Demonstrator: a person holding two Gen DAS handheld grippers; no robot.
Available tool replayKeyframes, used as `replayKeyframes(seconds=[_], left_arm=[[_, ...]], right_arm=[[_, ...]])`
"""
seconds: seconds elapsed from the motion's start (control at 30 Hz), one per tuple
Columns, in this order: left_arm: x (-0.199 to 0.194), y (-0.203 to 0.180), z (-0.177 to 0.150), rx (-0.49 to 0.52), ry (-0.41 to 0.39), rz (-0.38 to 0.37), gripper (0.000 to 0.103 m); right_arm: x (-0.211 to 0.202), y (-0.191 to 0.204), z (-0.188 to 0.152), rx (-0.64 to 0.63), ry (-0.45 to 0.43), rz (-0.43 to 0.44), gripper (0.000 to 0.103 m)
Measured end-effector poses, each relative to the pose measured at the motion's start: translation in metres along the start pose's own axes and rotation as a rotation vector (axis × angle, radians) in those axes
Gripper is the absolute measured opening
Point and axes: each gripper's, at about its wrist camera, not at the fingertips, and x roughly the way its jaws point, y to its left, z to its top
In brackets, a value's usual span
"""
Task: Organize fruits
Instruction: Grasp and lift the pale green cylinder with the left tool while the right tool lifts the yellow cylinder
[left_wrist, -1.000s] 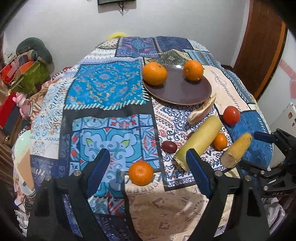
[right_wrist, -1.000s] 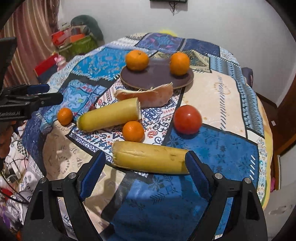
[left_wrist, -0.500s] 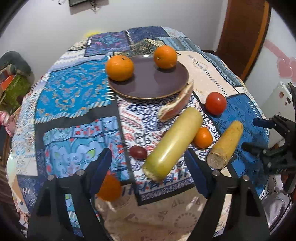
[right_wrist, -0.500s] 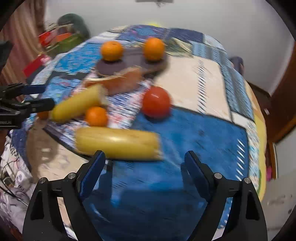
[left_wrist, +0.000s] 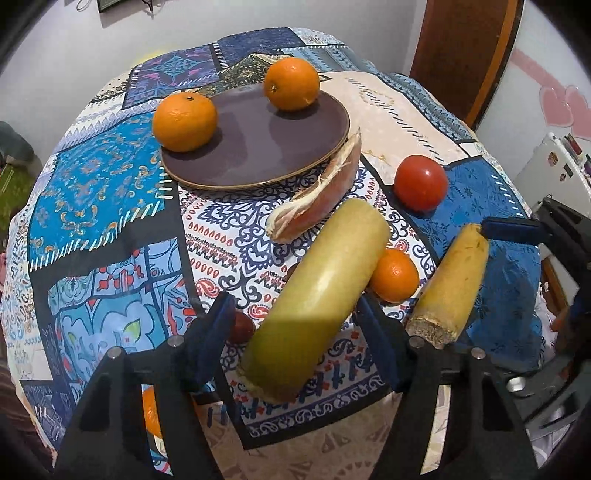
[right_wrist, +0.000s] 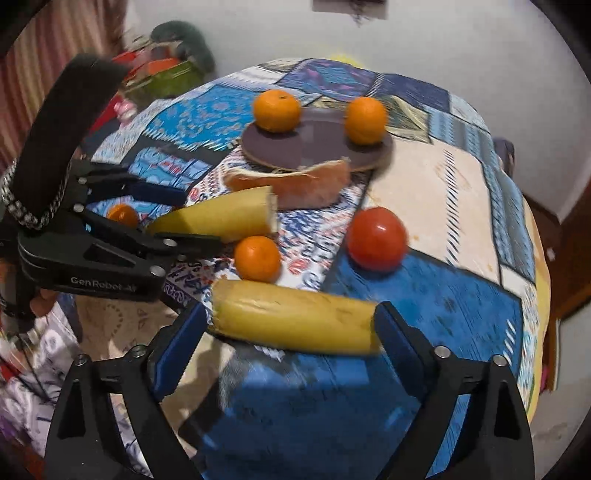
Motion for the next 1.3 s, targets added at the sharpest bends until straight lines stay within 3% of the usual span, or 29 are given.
replayKeyframes(seconds=[0.1,0.33,0.47,0.53,0.6,0.7,1.03,1.3], left_arm=[[0.000,-0.001,-0.001,0.001,-0.004,-0.001,0.067],[-0.002,-0.002,0.001,-0.006,0.008,-0.035,0.054],[-0.001,-0.006,0.002,0.009,0.010,-0.025,0.053],[-0.001,-0.007,0.003,0.008,0.013,-0.025,0.051],[-0.001,-0.008,0.005,0.009,0.011,-0.027,0.049],[-0.004,-0.010,0.007,0.005,-0.004,-0.018,0.044],[-0.032,-0.004,0.000,-0.011,-0.067,0.019,0.038],[-0.062,0.009,-0.008,-0.037,-0.149,0.033,0.037]], right_arm=[[0.011,0.004,0.001,-0.020,0.009,-0.051,0.099],[0.005,-0.012,-0.004,0.006,0.004,-0.005,0.099],[-0.002,-0.022,-0.012,0.018,0.006,0.006,0.095],[-0.005,-0.029,-0.016,0.032,0.010,0.016,0.088],[-0.007,-0.034,-0.020,0.041,0.025,0.019,0.072],[-0.009,-0.048,-0.026,0.084,0.049,0.023,0.065],[-0.042,-0.076,-0.030,0.197,-0.005,-0.029,0.064],[-0.010,-0.090,-0.018,0.353,0.023,0.035,0.064]])
